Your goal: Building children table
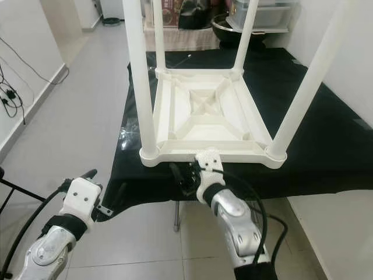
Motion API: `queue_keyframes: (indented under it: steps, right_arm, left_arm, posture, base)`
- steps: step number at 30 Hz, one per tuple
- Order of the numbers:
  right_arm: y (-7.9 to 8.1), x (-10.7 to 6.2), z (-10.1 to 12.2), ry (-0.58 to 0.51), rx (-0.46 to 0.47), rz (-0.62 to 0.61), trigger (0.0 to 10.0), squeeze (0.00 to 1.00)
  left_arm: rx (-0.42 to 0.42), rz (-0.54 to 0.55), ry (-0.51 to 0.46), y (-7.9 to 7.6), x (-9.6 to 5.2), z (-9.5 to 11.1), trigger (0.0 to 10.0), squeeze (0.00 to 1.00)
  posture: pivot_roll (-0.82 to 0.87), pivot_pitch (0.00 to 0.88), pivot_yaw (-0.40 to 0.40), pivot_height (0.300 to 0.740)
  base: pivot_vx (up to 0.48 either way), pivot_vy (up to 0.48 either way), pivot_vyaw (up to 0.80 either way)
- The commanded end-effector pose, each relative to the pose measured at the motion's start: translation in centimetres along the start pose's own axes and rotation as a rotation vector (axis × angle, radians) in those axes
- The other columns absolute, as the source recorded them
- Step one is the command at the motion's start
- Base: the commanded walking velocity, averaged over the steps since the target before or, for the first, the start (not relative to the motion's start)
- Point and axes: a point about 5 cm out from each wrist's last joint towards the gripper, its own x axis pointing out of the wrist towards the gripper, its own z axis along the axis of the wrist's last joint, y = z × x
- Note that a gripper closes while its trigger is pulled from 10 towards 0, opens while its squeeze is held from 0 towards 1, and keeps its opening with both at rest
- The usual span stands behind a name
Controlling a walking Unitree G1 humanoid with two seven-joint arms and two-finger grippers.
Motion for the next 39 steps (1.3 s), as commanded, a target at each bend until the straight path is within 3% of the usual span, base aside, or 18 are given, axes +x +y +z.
queue_keyframes:
  steps: [1, 11, 18, 25, 32, 39]
  right_arm:
    - [0.1, -0.1, 0.1, -0.007, -0.012, -0.007, 10.0, 0.00]
    - [1.2, 0.7, 1.0, -0.024, -0.167, 0.056, 10.0, 0.00]
    - [1.1, 1.4, 1.5, -0.036, -0.120, 0.035, 10.0, 0.00]
    - [0.7, 1.1, 1.0, -0.028, -0.034, -0.016, 10.0, 0.00]
    - [0.8, 1.1, 1.0, -0.019, -0.053, 0.014, 10.0, 0.00]
    - [1.3, 0.6, 0.7, -0.005, -0.074, 0.060, 10.0, 0.00]
  left_arm:
    - [-0.009, -0.021, 0.038, 0.1, 0.0, -0.7, 10.0, 0.00]
    - [-0.003, -0.039, 0.051, -0.1, 0.0, -0.9, 10.0, 0.00]
    - [0.002, -0.069, 0.054, -0.3, 0.0, -0.9, 10.0, 0.00]
    - [-0.053, -0.176, 0.045, -1.4, -0.1, -0.3, 10.0, 0.00]
    - [-0.094, -0.257, 0.031, -2.1, 0.0, 0.1, 10.0, 0.00]
    - [-0.134, -0.217, 0.030, -2.1, 0.3, -0.1, 10.0, 0.00]
  posture:
    - [-0.01, 0.064, -0.007, 0.740]
    - [0.00, 0.071, 0.001, 0.740]
    - [0.00, 0.074, -0.005, 0.740]
    - [0.00, 0.077, -0.003, 0.740]
    - [-0.01, 0.074, -0.013, 0.740]
    - [-0.04, 0.071, -0.014, 0.740]
  base:
    - [0.000, 0.000, 0.00]
    - [0.000, 0.000, 0.00]
    - [0.000, 0.000, 0.00]
    - [0.000, 0.000, 0.00]
    - [0.000, 0.000, 0.00]
    - [0.000, 0.000, 0.00]
